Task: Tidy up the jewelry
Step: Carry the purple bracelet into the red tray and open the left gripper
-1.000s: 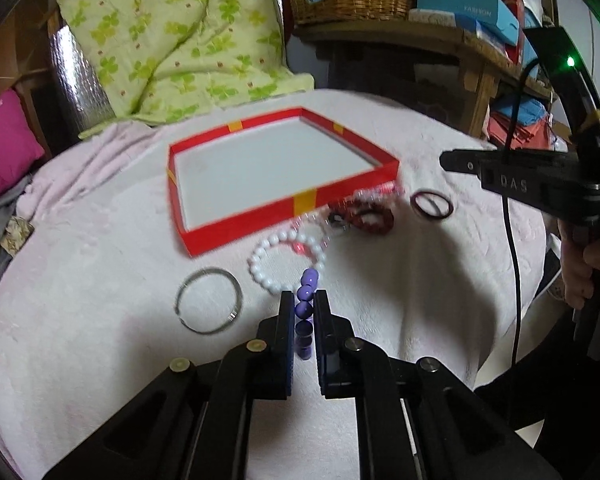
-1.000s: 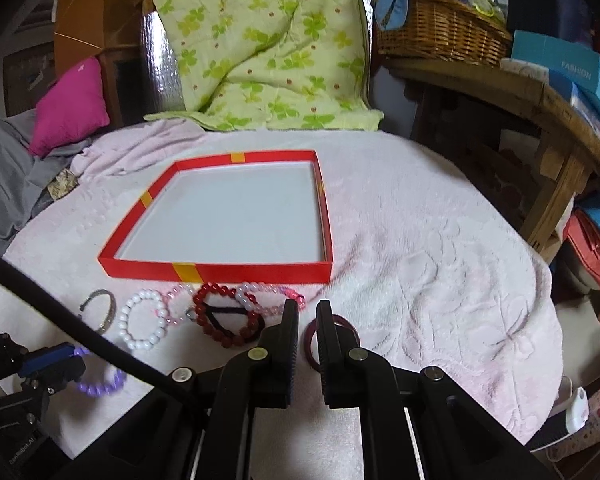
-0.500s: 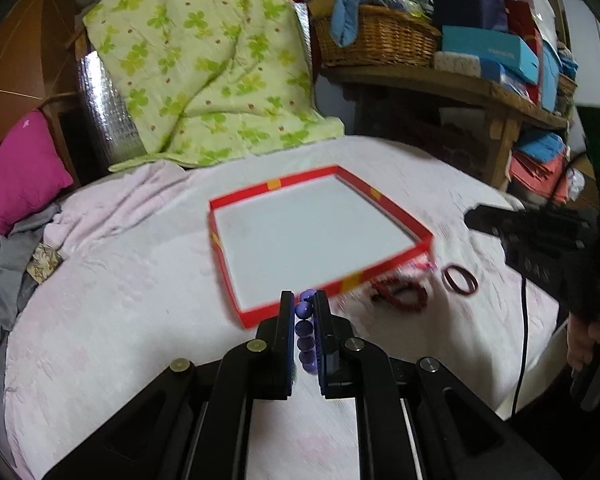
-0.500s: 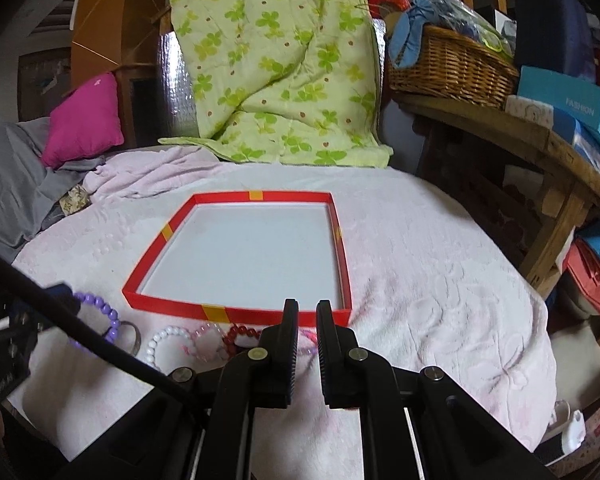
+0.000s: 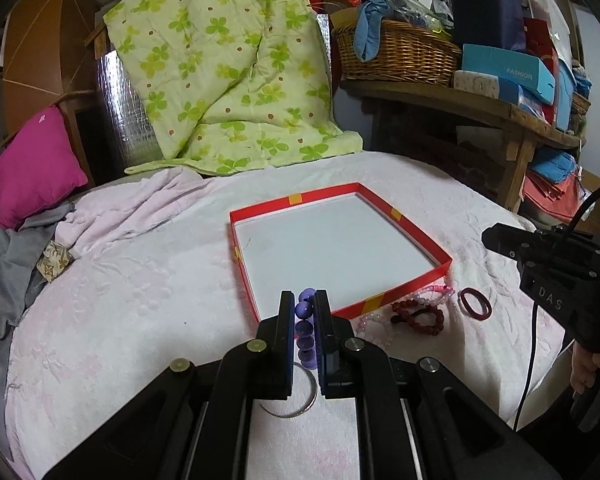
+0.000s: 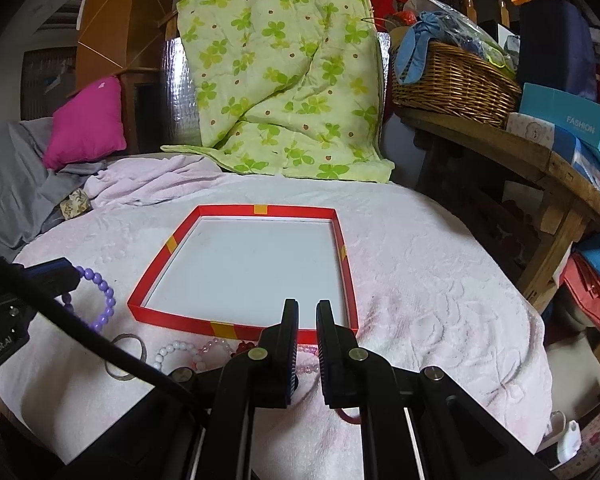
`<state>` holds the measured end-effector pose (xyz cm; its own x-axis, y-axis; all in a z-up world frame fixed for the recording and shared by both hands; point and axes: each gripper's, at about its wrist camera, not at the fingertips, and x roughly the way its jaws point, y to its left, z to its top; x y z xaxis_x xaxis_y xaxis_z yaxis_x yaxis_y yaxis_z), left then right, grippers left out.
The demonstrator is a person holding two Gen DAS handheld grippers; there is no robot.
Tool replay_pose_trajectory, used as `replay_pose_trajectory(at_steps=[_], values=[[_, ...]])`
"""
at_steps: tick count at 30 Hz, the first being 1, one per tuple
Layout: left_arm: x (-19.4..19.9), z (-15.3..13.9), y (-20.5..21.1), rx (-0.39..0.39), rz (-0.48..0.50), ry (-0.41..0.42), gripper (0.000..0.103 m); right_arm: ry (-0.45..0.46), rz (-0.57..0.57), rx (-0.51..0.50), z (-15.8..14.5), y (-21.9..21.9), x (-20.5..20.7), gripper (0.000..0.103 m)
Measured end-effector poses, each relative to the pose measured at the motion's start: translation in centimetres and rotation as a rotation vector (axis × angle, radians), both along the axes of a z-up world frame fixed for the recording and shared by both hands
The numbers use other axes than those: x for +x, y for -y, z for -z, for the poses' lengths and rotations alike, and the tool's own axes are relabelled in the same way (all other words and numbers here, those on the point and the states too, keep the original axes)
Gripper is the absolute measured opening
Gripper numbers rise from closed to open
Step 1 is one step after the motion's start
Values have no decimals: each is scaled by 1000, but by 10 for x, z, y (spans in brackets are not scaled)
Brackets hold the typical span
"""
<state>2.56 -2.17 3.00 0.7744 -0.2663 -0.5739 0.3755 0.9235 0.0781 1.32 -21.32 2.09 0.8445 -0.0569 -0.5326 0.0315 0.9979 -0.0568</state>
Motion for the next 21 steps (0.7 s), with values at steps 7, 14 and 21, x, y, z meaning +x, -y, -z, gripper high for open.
replay_pose_trajectory(at_steps=[7,14,21], values=[[14,-12,9,41,-15,46,9,11,9,3,-5,0,10,10],[38,-15,14,63,-55,86,9,-10,5,25,-7,3,41,10],[61,4,11,86,-86,68,9,-74,-29,65,4,-2,83,10]])
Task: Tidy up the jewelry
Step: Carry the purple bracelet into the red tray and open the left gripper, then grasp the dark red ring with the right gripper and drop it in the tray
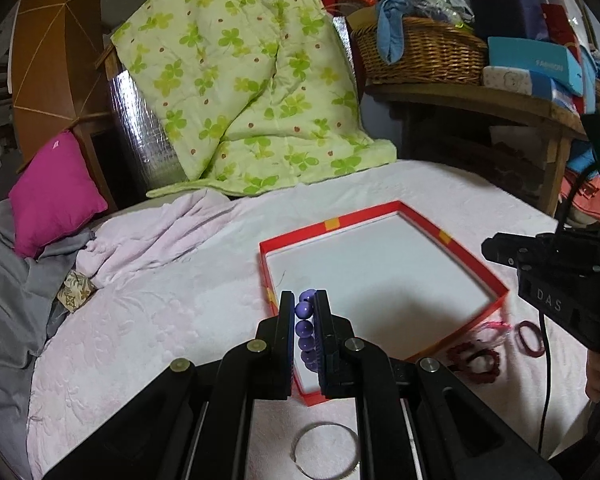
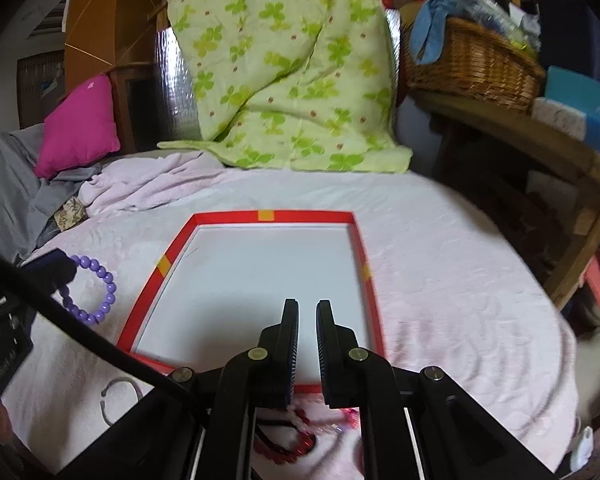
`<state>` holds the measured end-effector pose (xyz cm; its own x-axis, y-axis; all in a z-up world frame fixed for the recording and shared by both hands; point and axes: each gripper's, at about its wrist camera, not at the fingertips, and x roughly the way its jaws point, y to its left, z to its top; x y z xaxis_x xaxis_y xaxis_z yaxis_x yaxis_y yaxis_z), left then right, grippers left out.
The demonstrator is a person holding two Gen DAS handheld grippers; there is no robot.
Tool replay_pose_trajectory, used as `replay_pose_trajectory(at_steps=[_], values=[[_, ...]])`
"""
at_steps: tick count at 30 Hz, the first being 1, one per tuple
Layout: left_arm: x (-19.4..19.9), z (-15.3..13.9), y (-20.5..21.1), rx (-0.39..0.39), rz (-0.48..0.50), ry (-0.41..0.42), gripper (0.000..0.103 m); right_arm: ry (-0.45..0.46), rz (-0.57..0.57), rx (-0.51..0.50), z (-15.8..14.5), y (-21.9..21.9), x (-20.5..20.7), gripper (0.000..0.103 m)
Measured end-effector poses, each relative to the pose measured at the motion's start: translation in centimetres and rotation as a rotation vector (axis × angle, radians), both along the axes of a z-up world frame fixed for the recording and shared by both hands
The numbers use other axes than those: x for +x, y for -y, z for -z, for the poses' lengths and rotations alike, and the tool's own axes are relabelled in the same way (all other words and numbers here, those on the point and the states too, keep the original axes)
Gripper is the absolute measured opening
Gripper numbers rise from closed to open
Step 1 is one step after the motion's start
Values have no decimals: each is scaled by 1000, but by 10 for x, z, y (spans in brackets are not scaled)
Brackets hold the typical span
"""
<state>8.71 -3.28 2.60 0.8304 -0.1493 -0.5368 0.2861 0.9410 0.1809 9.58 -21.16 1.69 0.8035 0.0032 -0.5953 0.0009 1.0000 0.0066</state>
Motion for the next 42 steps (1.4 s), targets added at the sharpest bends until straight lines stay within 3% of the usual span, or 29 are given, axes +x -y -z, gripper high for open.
replay_pose_trajectory(at_steps=[17,25,26,28,29,30,32,42], values=[[34,29,0,-15,-12,-63,10,-97,-51,128,34,-11,42,10],[58,59,-4,-129,66,-215,10,-131,-86,198,50,0,54,10],[59,60,-4,-137,78,-224,12,-135,-89,200,51,0,55,10],[59,63,-3,-140,94,-236,30,-140,-94,209,52,2,56,12],[57,63,-3,-134,94,-228,48,-142,-92,217,53,3,56,19],[55,62,-2,-123,90,-212,55,-149,-87,232,53,6,57,26],[52,60,-2,-107,102,-200,56,-144,-74,263,52,13,56,48],[48,53,-35,-55,15,-181,65,-100,34,373,40,61,40,49]])
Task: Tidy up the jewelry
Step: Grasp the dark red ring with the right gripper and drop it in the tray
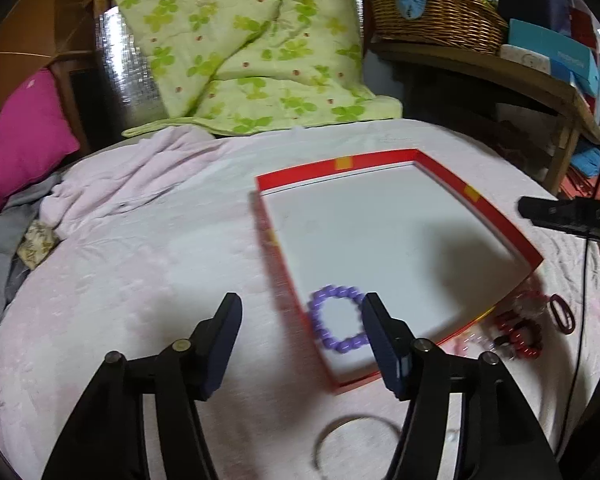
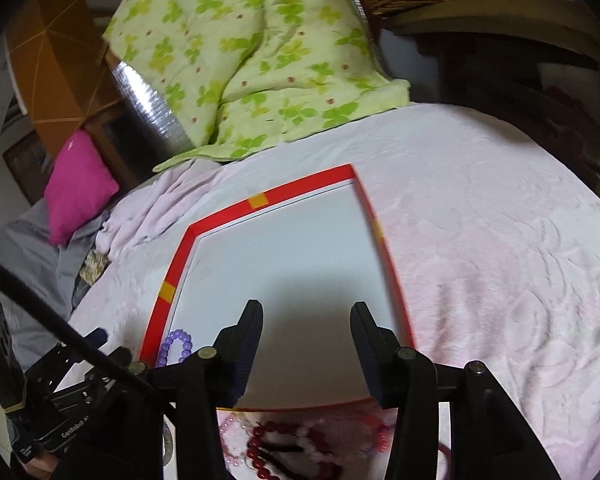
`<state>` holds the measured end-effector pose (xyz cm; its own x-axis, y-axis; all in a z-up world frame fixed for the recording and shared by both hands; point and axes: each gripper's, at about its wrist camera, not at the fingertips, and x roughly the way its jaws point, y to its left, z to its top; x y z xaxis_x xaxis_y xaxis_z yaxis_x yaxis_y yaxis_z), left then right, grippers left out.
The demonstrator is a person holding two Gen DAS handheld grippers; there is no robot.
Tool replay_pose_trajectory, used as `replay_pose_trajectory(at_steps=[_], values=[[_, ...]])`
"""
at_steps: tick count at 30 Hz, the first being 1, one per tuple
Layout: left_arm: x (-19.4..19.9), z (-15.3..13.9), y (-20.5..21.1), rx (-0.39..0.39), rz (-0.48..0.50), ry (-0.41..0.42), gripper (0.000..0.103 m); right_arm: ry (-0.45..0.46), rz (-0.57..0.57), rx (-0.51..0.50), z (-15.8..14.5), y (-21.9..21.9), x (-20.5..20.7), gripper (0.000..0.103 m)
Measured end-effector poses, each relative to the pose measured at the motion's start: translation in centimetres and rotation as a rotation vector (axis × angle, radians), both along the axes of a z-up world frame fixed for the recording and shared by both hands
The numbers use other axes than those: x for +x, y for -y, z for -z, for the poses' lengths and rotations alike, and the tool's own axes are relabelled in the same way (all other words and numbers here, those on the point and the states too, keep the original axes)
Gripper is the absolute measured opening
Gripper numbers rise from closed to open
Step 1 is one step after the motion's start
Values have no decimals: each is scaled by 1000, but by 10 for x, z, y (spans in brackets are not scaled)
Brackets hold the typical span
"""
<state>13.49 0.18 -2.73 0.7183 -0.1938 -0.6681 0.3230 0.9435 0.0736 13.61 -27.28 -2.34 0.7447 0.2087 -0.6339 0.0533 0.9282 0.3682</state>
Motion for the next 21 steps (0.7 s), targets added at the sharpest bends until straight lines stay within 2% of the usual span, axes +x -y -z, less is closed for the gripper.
replay_pose_trajectory(at_steps=[6,10,16,21], values=[[-6,4,-17,27,-42,-25,67,-8,17,72,-1,25,-14,49],[-13,3,-23,40,-45,-19,67,-56,-42,77,3,33,-25,49],[-17,6,-26,37,-71,-30,67,-195,-106,-28,27,38,-47,46],[-17,5,-31,6,-100,-39,67,-302,-106,-141,53,36,-50,28]])
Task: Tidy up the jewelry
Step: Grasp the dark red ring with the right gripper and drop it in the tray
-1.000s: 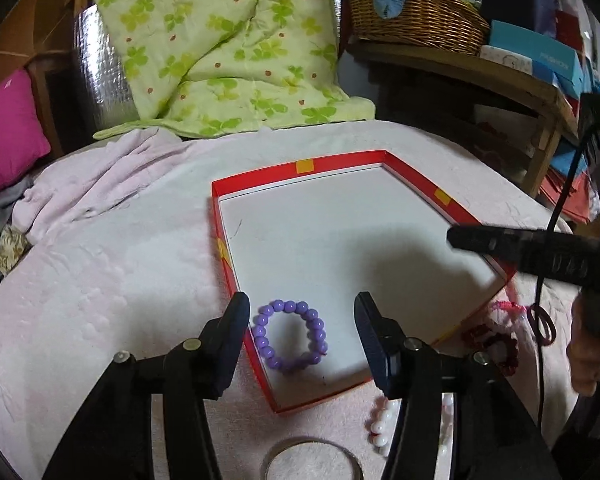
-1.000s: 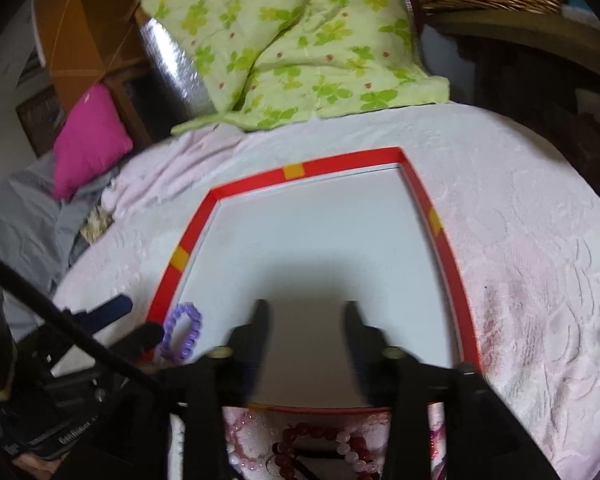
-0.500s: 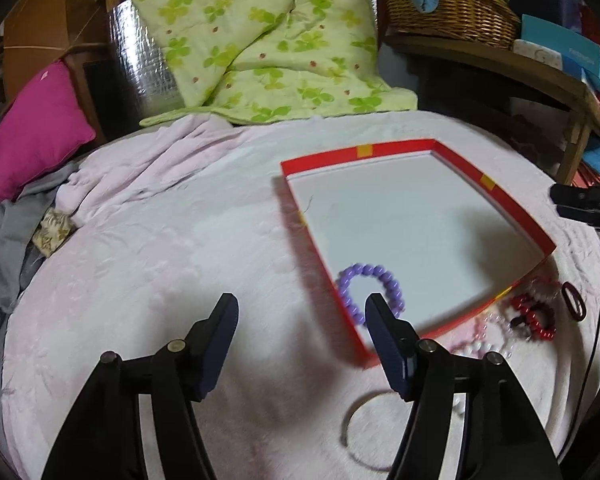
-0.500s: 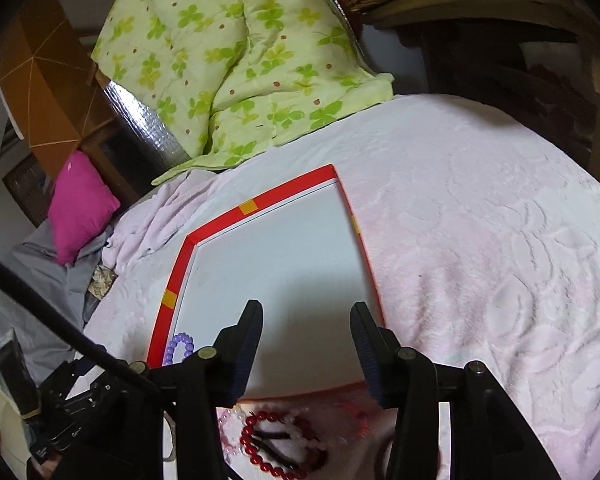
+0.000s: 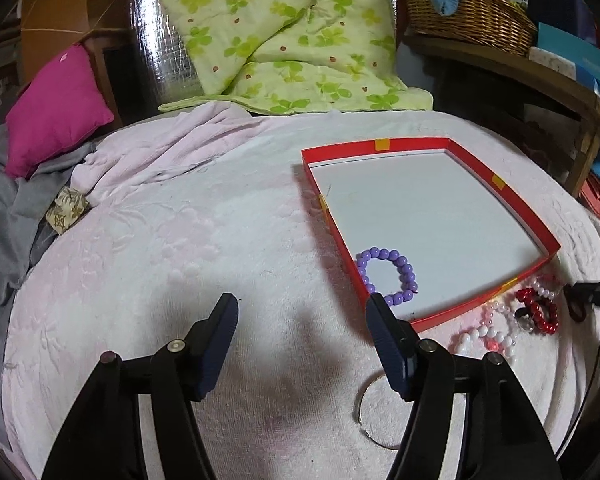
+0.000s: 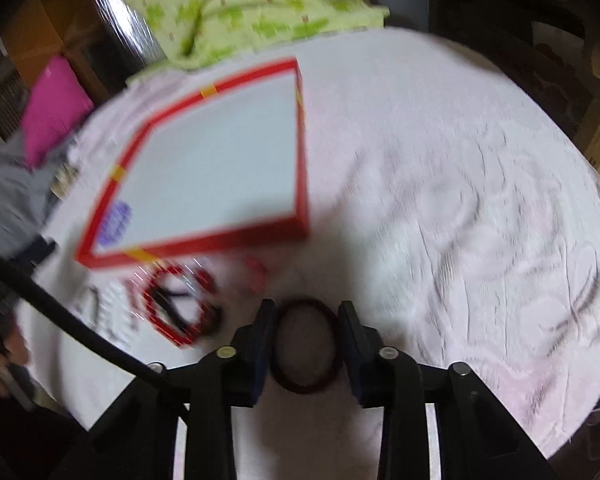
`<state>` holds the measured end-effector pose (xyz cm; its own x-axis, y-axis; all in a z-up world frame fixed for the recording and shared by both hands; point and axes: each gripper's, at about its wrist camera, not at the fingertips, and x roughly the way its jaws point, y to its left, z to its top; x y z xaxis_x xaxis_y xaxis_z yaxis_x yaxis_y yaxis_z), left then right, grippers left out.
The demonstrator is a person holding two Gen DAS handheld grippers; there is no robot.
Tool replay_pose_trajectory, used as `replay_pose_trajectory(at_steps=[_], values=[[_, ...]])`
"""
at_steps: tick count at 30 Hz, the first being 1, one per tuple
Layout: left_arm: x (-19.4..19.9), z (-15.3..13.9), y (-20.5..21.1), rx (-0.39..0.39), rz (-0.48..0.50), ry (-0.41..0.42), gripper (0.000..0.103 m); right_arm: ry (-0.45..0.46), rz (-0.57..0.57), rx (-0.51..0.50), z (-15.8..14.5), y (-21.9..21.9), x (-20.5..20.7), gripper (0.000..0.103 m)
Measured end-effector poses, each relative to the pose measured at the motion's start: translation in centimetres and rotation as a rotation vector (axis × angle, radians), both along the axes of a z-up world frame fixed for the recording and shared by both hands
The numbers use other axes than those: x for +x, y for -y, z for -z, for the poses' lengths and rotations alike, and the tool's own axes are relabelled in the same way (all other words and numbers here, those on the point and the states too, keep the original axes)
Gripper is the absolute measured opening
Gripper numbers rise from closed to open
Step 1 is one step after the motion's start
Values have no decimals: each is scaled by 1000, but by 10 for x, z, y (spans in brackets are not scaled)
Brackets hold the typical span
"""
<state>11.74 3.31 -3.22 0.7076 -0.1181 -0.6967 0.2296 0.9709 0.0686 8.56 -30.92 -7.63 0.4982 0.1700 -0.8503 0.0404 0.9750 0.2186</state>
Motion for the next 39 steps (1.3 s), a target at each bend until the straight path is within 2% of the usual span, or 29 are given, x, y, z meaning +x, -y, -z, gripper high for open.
replay_pose_trajectory(at_steps=[3,6,8,13,16,20,24,25,27,29,35,39], values=[[-1,0,1,1,1,3,67,3,-17,-85,3,-4,-2,6],[-1,1,0,-4,1,-2,67,31,-6,-78,-6,-3,-5,5],[-2,0,1,-8,4,-6,67,72,15,-82,-18,-1,-6,4],[-9,0,8,5,36,-7,67,221,63,38,-54,8,-9,5],[-11,2,15,17,58,-18,67,280,69,97,-66,-1,0,5],[-14,4,18,27,67,-33,67,281,64,90,-65,-32,30,7],[-15,5,11,13,40,-46,67,243,44,78,-58,-54,52,7],[-17,5,7,5,31,-51,67,235,45,83,-56,-54,52,7],[-19,5,2,-2,19,-55,67,232,51,117,-56,-53,50,14],[-23,5,-1,-1,5,-56,67,261,56,120,-59,-50,44,27],[-42,8,-1,-38,1,-65,67,291,98,154,-63,-33,31,28],[-51,13,4,-38,5,-86,67,285,70,160,-64,-29,15,28]])
